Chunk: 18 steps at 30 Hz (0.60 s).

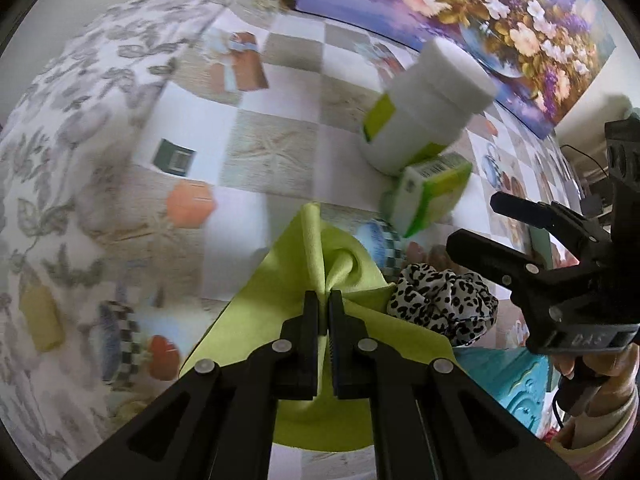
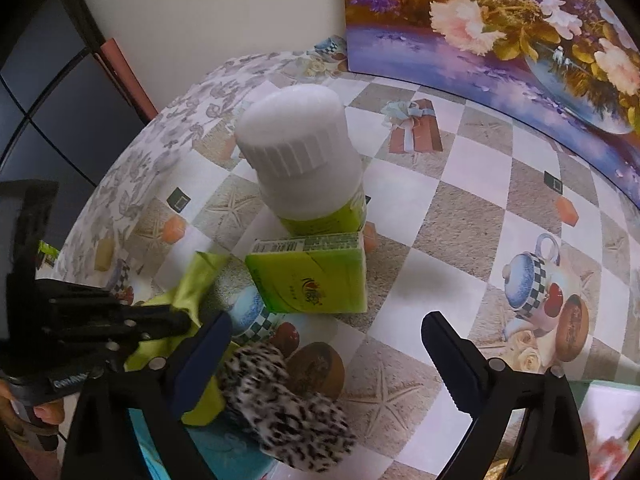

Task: Organize soft objects
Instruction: 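Lift the green cloth with the left tool while the right tool grasps the green tissue box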

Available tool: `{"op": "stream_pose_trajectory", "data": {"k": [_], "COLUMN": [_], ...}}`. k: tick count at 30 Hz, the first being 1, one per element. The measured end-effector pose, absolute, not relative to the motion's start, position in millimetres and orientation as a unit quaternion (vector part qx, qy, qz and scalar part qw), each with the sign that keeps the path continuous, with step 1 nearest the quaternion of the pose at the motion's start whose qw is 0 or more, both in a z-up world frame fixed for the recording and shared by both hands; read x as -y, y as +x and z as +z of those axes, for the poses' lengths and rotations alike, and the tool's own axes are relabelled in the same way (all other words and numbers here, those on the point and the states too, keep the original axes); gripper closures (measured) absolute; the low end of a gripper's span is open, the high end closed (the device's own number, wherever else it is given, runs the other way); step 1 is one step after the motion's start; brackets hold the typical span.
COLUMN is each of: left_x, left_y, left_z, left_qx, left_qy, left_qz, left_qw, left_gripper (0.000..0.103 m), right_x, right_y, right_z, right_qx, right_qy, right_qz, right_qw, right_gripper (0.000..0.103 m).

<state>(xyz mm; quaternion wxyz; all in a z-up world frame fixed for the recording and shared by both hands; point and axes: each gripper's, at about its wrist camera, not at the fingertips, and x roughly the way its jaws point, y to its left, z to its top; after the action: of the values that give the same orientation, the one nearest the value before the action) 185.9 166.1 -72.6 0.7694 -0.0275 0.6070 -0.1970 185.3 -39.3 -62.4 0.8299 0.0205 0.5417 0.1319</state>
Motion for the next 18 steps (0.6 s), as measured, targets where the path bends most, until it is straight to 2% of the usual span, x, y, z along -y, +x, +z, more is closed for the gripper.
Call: {"op": "stream_pose_trajectory", "data": {"k": [5,14,17,18], "left_x": [-176.4,-157.5,-155.4,-153.6], "left_y": [185.3,184.4,181.7,181.9], "left_z": [-70.3,-84.2,-85.4,-86.1], "left_qx": [-0.601,-0.606,-0.607,-0.608], "left_qy": [-0.029,-0.019,-0.012,-0.011], "left_qz": [-0.196,-0.201,-0.202,-0.202], "left_qw": [0.774,0.769,0.768,0.768], "left_gripper": [0.099,0.099,0.099,0.099], "right_x": [32.9,17.2,13.1,12.6], "right_y": [191.4,202.5,204.4,204.5], "right_z": [-64.7,-70.1,-74.0,-74.9], "right_qx": [-0.542,-0.541,-0.543,-0.543], "right_qy": [0.013,-0.010,-0.018,-0.020], "right_qz": [0.129,0.136,0.137,0.136], "right_qw": [0.830,0.830,0.829,0.828], "right_gripper": [0.007,0.015,0.021,0.027]}}
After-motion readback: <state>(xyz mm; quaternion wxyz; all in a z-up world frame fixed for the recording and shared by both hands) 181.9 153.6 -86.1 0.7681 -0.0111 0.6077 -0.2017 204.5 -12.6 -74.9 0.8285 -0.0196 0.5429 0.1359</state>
